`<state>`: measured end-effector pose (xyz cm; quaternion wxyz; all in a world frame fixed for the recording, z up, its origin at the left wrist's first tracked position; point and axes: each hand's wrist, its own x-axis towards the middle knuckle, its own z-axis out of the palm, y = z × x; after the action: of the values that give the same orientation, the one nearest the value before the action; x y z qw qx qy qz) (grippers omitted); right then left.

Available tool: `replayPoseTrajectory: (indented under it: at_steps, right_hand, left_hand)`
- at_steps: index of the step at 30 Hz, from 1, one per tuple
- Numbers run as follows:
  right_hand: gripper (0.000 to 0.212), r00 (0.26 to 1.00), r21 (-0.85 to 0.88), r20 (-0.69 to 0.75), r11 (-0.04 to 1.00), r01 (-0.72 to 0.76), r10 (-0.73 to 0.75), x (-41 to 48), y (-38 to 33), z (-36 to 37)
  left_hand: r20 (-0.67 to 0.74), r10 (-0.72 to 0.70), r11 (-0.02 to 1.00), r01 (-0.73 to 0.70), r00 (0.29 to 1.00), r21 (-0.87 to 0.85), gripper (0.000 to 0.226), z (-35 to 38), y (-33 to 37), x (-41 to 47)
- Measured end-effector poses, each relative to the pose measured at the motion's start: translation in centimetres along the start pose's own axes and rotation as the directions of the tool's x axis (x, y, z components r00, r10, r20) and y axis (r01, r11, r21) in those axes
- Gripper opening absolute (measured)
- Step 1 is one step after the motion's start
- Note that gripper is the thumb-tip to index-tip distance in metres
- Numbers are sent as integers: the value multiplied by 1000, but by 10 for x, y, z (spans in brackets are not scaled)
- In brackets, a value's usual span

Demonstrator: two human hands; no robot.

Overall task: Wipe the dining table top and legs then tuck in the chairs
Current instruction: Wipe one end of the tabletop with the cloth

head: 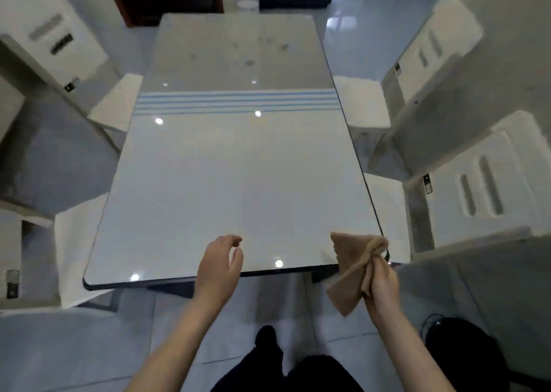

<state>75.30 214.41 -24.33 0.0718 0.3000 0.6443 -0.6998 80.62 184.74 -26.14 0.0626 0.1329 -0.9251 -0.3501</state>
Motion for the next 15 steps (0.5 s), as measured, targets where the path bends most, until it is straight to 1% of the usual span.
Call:
replayPoseTrajectory:
  at_steps: [3, 7, 9, 12, 15]
  right_hand:
    - [35, 1000, 33, -13, 999, 23, -23, -13, 4, -33]
    - [33, 992, 48, -118, 998, -30, 36, -17, 22, -85]
    - [30, 979, 60, -191, 996, -58, 69, -12, 35, -115]
    - [38, 963, 99, -238, 990, -104, 125, 0, 53, -155]
    - [38, 957, 107, -268, 991, -86, 112, 23, 66, -179]
  left_hand:
    - [83, 56, 998, -54, 995, -27, 40, 24, 17, -27]
    - [209, 92, 995, -96, 974, 13, 42, 67, 33, -63]
    - [250, 78, 995, -91, 965, 38, 46, 89, 40, -79]
    - [316, 35, 998, -51, 948, 41, 54, 128, 48, -97]
    - [370, -22, 1000, 15, 929, 21, 66, 174, 55, -100]
